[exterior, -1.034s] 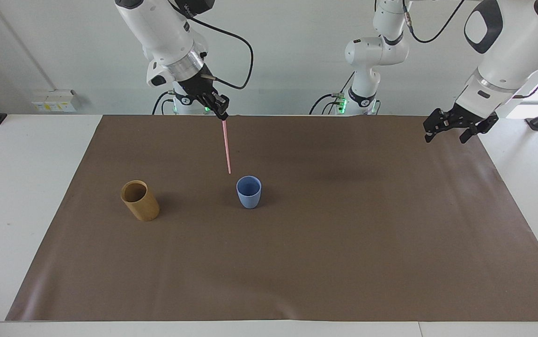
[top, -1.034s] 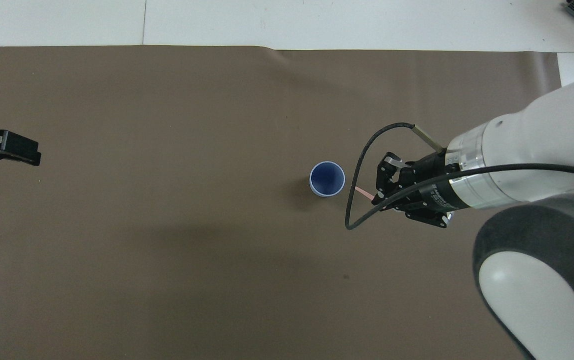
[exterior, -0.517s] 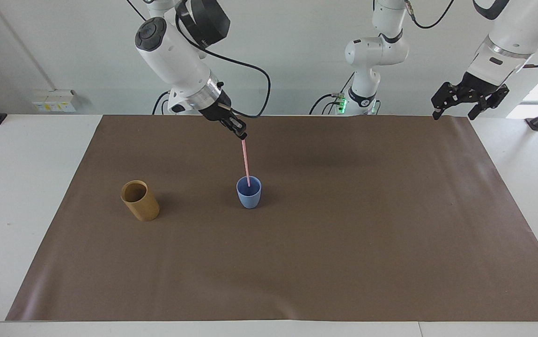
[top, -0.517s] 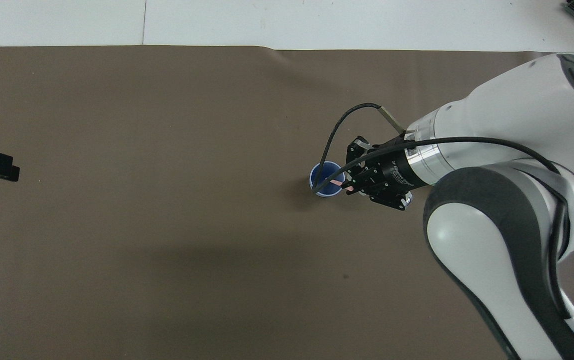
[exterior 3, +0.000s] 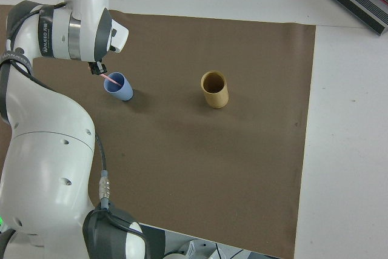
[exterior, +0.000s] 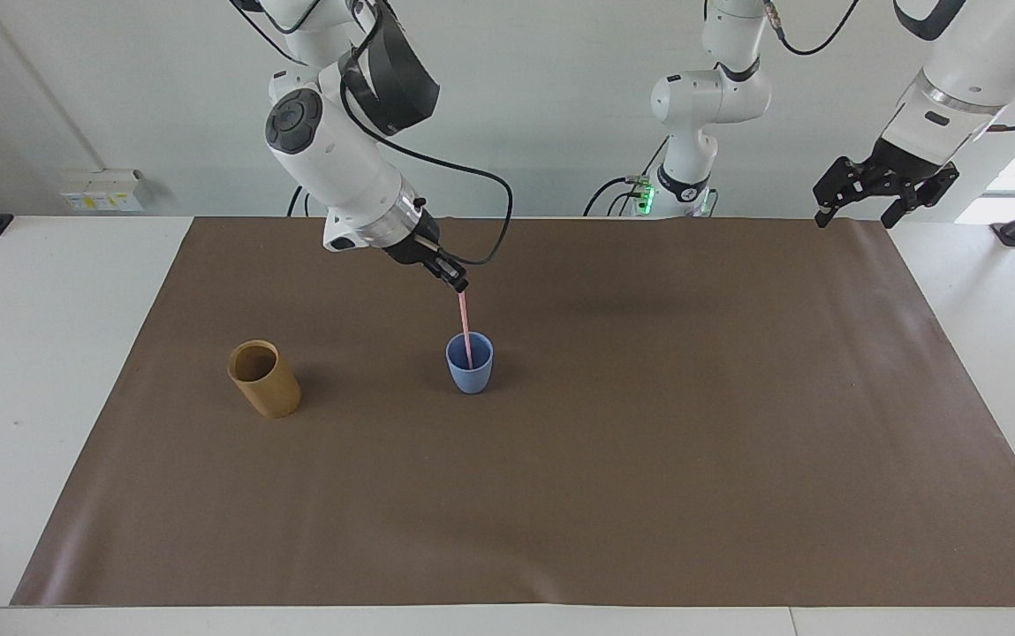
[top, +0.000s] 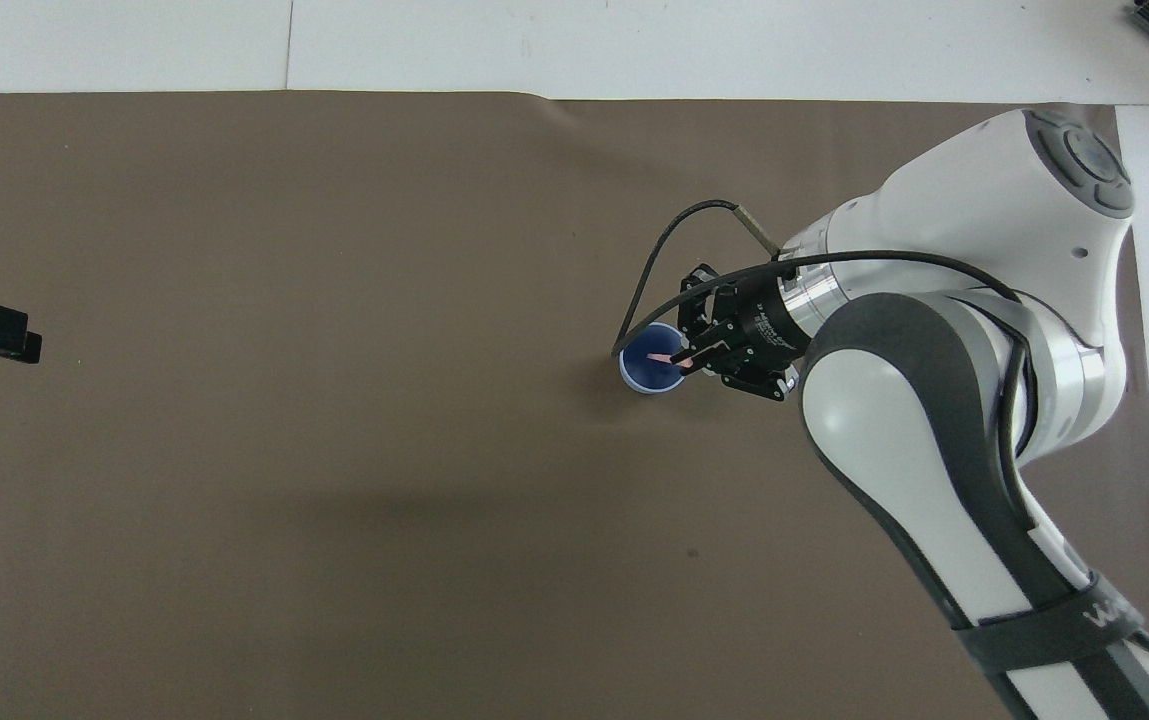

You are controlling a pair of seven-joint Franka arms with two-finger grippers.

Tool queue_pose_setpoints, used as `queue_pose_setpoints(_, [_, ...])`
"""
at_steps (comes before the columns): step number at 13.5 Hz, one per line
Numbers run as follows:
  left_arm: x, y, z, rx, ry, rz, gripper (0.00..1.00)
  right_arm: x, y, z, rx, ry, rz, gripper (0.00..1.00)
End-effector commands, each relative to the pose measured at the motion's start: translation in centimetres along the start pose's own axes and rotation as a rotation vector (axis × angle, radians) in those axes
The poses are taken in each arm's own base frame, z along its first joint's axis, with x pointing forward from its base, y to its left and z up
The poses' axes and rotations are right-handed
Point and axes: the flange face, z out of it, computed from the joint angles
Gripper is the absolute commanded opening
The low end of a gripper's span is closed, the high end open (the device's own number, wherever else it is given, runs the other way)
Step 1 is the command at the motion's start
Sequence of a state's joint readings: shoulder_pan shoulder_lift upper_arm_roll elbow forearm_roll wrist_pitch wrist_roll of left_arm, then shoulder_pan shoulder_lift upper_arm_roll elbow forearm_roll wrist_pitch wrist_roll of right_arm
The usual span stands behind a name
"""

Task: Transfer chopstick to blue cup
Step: 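Lower the pink chopstick into the blue cup and open the right gripper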

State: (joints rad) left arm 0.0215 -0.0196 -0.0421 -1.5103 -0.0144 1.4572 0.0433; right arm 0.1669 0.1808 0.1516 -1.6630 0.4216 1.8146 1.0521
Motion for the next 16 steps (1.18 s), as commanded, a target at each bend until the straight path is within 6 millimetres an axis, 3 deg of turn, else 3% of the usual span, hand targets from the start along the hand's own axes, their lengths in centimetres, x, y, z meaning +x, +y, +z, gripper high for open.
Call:
queue_pose_setpoints(1, [-0.5,-0.2,0.0,-0.014,0.005,-0.003,1.00,0.4,0.4,1.3,0.017,0.011,0.024,0.21])
queue_pose_setpoints(2, [-0.5,-0.2,0.0,-0.014,0.007,-0.003,1.00,0.5,0.4,1.7,0.013,0.009,0.024,0.35])
queue_pose_setpoints(4, [-0.3,-0.4,0.3,-0.015,0.005,-0.006,1.00,0.8,0.1,1.7,0.026,0.019,0.023,0.86])
queue_pose_setpoints(5, [-0.3,-0.4,0.4,-0.015,0.010,-0.008,1.00,0.8,0.1,1.5,0.029,0.022,0.014,1.00])
queue_pose_setpoints(9, [-0.5,-0.3,0.8,-0.014,0.002,-0.005,1.00,1.4,0.1,0.9,0.008,0.084,-0.095,1.00])
queue_pose_setpoints(13, [-0.5,-0.2,0.6,-0.014,0.002,0.004,1.00,0.8,1.0,-3.0,-0.007,0.199,-0.214,1.00])
queue_pose_setpoints(16, [-0.3,0.5,0.5,-0.013,0.005,0.015,1.00,2.5,3.6,-7.3,-0.071,0.319,-0.373,1.00])
